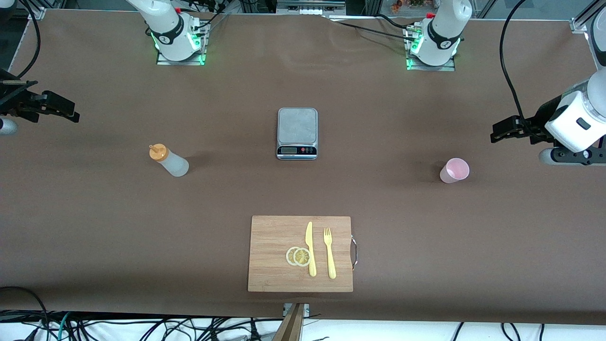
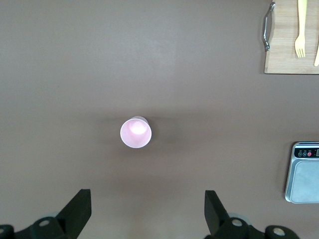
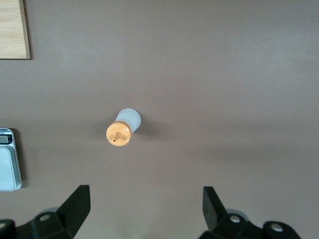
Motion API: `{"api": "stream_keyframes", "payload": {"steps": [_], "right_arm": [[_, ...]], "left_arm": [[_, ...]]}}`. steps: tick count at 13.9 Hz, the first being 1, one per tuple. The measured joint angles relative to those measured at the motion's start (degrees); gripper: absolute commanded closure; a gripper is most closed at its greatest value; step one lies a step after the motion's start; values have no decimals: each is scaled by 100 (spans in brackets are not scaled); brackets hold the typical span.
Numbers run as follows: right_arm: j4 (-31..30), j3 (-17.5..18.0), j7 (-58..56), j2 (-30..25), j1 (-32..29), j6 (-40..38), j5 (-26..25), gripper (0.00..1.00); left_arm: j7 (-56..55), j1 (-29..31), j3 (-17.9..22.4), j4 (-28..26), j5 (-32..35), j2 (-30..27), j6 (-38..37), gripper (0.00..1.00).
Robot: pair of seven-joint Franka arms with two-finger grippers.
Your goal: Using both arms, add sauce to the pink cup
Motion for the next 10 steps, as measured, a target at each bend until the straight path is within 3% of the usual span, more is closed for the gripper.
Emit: {"api": "stream_keyframes", "payload": {"steps": [5, 10], "right_arm": [[0, -1, 0, 0, -1, -1, 0, 0], [0, -1, 0, 2, -1, -1, 0, 0]], "left_arm": [[1117, 226, 110, -467, 7, 194, 455, 0], [1318, 318, 180, -1274, 36, 306, 1191, 0]]}}
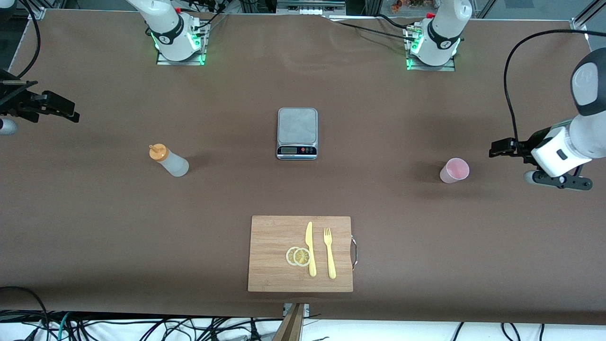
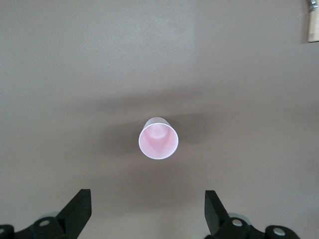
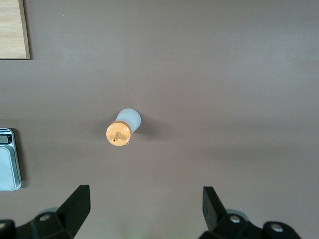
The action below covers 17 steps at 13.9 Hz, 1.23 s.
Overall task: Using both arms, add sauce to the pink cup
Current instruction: 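Move the left gripper down over the pink cup and grasp it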
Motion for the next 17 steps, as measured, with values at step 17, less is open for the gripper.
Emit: {"api": "stream_keyframes", "payload": {"steps": [17], "right_arm": [[0, 0, 0, 1, 0, -1, 0, 0]], "left_arm": [[224, 28, 176, -2447, 175, 413, 3444, 3]]}}
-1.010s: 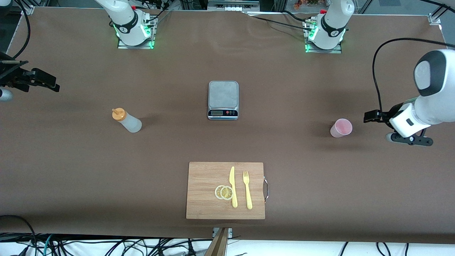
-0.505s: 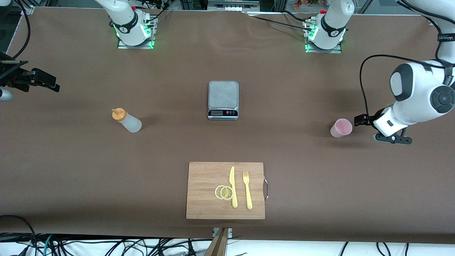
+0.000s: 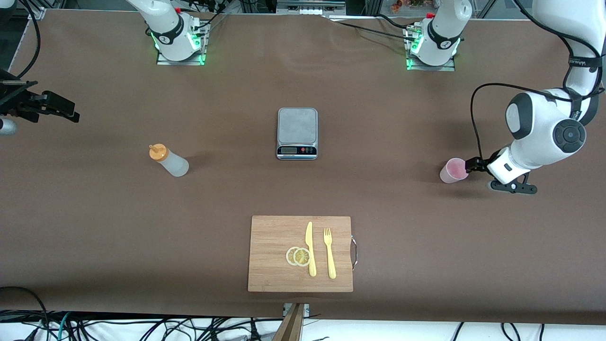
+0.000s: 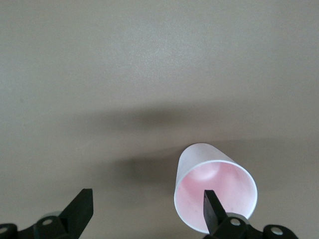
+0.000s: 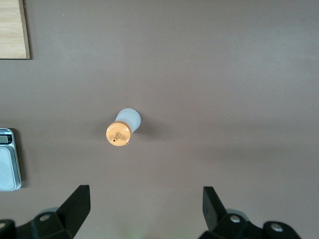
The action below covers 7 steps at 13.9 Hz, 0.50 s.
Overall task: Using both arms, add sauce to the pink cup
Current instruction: 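Move the left gripper down over the pink cup and grasp it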
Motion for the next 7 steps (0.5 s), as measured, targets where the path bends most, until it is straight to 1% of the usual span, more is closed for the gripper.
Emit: {"api": "stream_keyframes", "payload": {"steps": [4, 7], "right_arm": [[0, 0, 0, 0, 0, 0, 0, 0], [0, 0, 0, 0, 0, 0, 0, 0]], "left_arm": [[0, 0, 0, -26, -14, 90, 31, 3], [-2, 0, -1, -105, -63, 90, 31, 5]]}}
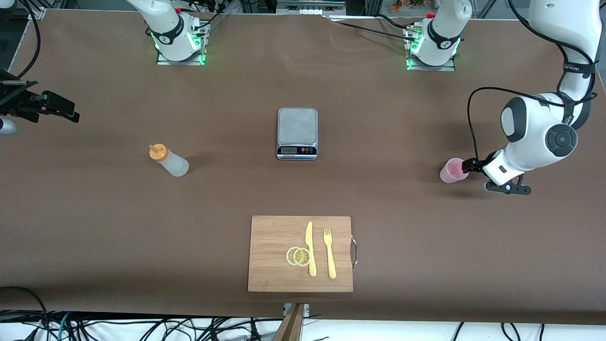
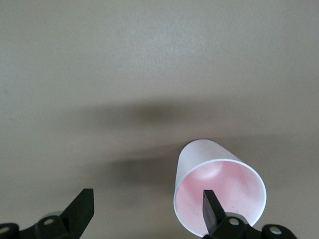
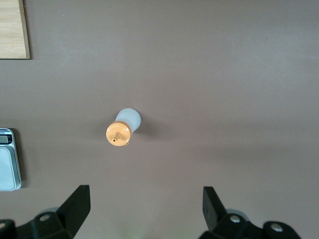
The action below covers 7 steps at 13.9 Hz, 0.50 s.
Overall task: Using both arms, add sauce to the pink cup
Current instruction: 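Move the left gripper down over the pink cup and grasp it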
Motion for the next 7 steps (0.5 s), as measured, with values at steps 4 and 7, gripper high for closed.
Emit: {"api": "stream_keyframes", "payload": {"steps": [4, 7], "right_arm": [[0, 0, 0, 0, 0, 0, 0, 0], [0, 0, 0, 0, 0, -1, 0, 0]], "left_arm": [[0, -4, -7, -255, -149, 3, 289, 16], [0, -23, -14, -367, -157, 4, 422, 61]]}}
